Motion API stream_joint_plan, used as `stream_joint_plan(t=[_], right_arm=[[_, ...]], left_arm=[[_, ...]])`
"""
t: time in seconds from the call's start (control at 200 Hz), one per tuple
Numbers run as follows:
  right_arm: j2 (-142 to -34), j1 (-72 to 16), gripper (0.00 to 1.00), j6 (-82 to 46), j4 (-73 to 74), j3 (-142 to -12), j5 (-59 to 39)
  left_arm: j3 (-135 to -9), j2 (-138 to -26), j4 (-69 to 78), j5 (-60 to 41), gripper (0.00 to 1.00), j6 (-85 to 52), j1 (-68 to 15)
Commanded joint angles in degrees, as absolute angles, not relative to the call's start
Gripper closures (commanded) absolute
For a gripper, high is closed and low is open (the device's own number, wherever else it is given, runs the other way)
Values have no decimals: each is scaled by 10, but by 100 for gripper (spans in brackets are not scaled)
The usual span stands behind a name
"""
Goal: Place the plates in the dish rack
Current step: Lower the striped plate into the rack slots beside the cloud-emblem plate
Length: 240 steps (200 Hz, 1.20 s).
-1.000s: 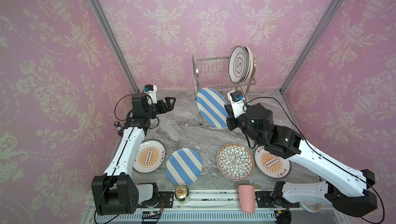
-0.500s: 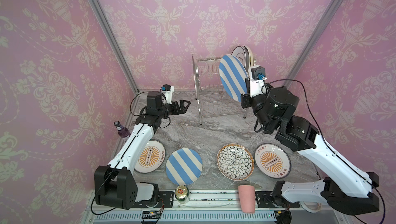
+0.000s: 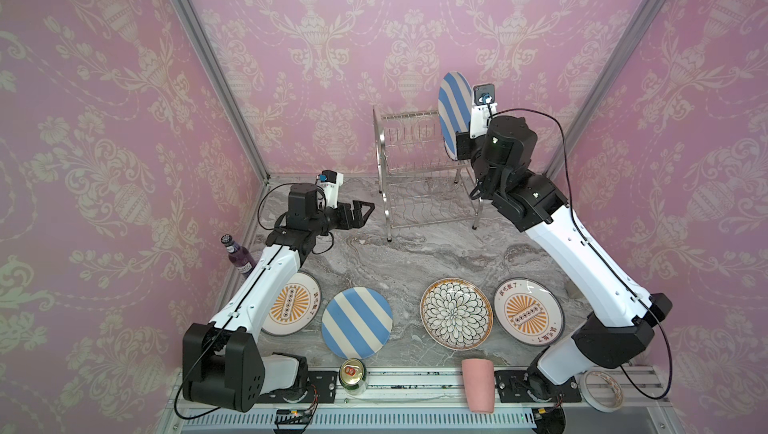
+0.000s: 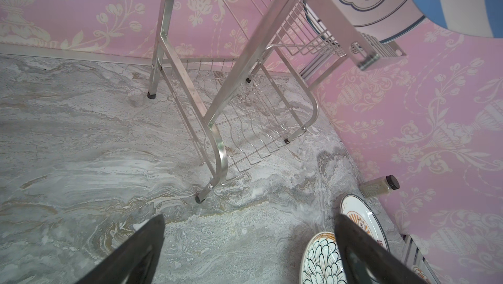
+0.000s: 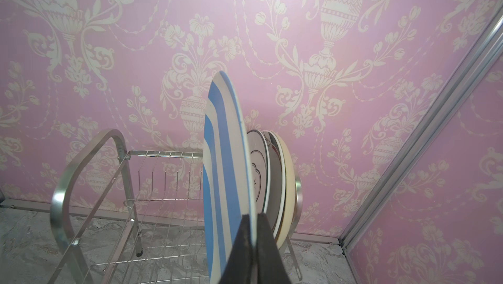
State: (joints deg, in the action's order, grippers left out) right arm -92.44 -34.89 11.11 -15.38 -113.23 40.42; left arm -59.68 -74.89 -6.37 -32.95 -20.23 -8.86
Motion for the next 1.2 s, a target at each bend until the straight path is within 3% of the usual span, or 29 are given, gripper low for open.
stream_joint_plan(t=[0.0,0.455,1.196], right_arm=[[-952,-328,100,80,-142,-1179,382],[-1082,-311,100,119,-146,-1296,409],[-1083,-279,100,71,-134,-1247,387]], left_arm=[[-589,-726,-73,-344,1,-184,-93],[-582,-704,-121,-306,1,-152,-93],[-582,-708,-131,-292,1,-134,-93]])
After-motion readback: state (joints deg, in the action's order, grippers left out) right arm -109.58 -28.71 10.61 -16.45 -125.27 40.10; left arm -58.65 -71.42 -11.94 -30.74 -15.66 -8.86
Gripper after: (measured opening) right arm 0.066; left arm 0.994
